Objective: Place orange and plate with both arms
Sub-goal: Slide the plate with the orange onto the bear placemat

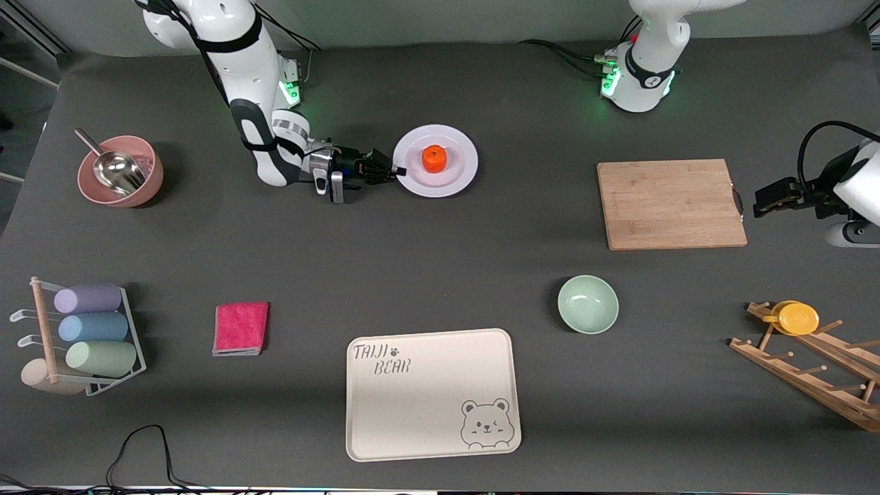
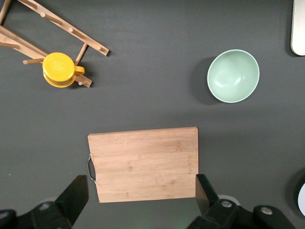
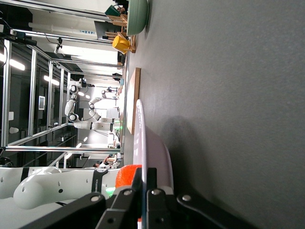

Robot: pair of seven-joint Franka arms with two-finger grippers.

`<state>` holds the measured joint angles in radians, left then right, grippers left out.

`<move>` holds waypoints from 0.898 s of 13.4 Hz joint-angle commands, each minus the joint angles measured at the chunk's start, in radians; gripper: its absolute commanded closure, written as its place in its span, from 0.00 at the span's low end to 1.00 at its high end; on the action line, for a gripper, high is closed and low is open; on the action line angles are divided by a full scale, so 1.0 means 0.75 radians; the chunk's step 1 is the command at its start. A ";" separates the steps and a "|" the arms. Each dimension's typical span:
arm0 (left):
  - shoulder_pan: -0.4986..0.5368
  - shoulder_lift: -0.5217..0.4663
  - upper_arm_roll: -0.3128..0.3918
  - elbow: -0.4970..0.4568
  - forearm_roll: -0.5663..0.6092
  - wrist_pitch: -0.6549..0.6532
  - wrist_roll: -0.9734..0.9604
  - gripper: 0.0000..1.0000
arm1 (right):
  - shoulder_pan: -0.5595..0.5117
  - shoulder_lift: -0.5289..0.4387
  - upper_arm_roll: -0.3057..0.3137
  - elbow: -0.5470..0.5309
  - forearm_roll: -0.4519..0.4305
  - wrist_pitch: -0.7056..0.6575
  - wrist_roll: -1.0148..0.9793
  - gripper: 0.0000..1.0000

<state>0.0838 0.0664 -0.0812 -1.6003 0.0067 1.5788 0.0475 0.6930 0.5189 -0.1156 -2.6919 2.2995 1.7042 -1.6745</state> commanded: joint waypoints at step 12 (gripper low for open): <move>-0.081 -0.021 0.059 -0.008 0.016 -0.019 0.014 0.00 | -0.092 -0.098 -0.007 0.231 -0.047 0.108 0.459 1.00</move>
<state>0.0419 0.0664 -0.0534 -1.6003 0.0069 1.5788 0.0481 0.6344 0.5220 -0.1230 -2.5515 2.2916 1.7284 -1.4437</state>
